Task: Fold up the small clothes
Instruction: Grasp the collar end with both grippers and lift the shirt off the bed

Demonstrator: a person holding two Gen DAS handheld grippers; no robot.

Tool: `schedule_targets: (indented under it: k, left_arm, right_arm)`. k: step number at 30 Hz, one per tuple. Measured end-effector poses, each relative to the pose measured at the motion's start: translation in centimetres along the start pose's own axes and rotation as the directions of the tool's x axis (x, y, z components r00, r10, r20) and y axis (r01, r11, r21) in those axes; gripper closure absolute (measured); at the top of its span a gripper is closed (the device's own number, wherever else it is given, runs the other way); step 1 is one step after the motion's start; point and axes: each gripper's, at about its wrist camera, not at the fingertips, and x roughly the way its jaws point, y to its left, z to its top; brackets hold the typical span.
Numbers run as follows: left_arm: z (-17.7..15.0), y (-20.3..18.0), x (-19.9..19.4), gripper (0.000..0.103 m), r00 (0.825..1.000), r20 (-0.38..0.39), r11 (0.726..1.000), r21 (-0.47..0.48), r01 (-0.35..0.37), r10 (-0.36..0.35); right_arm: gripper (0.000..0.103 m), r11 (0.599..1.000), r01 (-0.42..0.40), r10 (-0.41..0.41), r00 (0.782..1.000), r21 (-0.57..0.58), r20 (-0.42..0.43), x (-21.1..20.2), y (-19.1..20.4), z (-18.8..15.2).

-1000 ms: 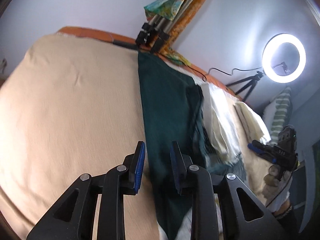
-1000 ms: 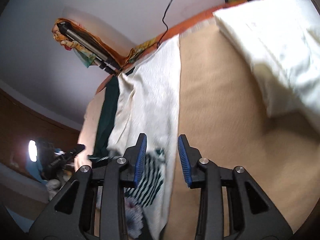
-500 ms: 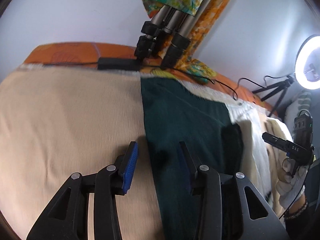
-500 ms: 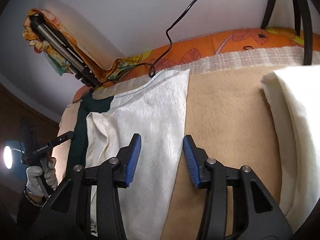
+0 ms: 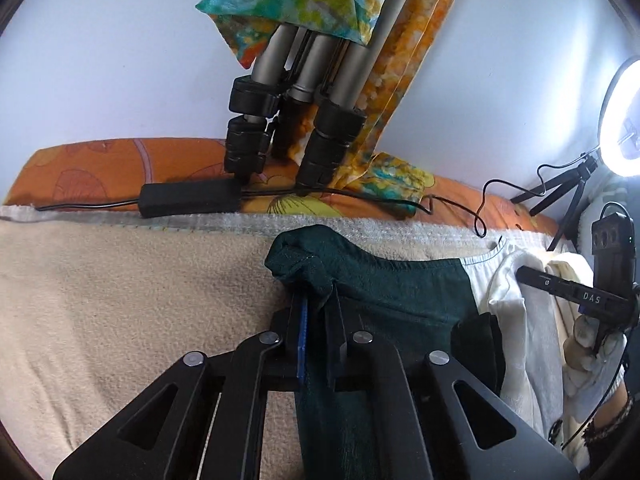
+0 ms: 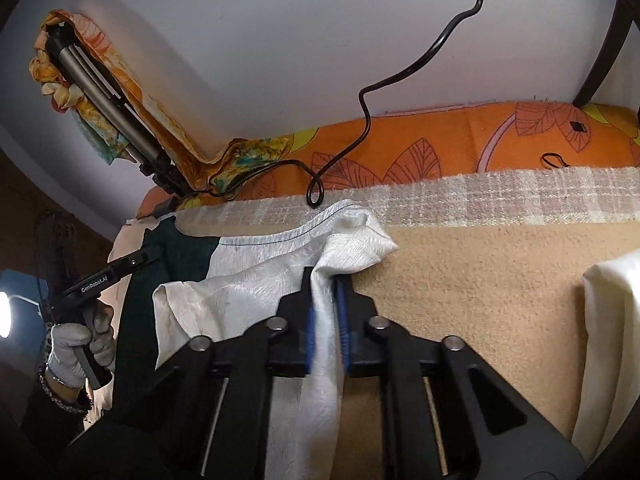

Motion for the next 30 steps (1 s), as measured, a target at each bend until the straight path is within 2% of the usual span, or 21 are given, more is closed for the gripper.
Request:
schedule_targets:
  k: [7, 12, 18, 24, 30]
  left_arm:
    - [0.4, -0.5, -2.2, 0.101, 0.999, 0.042, 1.000, -0.001, 0.028, -0.028]
    - [0.5, -2.0, -5.9, 0.101, 0.994, 0.096, 0.998, 0.034, 0.051, -0.054]
    - [-0.9, -4.1, -11.3, 0.101, 0.987, 0.137, 0.994, 0.083, 0.076, -0.087]
    - [-4.6, -6.6, -16.6, 0.101, 0.979, 0.165, 0.985, 0.144, 0.100, -0.124]
    - [-10.0, -7.7, -20.0, 0.101, 0.979, 0.155, 0.974, 0.200, 0.103, -0.135]
  right_arm:
    - [0.100, 0.999, 0.002, 0.001, 0.998, -0.046, 0.055, -1.9, 1.5, 0.2]
    - [0.100, 0.997, -0.021, 0.030, 0.994, -0.079, 0.109, -5.8, 2.6, 0.2]
    - [0.100, 0.991, -0.037, 0.056, 0.987, -0.127, 0.154, -11.5, 5.1, -1.2]
    - [0.100, 0.979, -0.047, 0.080, 0.984, -0.198, 0.160, -17.1, 8.8, -4.9]
    - [0.100, 0.962, -0.021, 0.056, 0.991, -0.273, 0.123, -19.7, 11.4, -11.6]
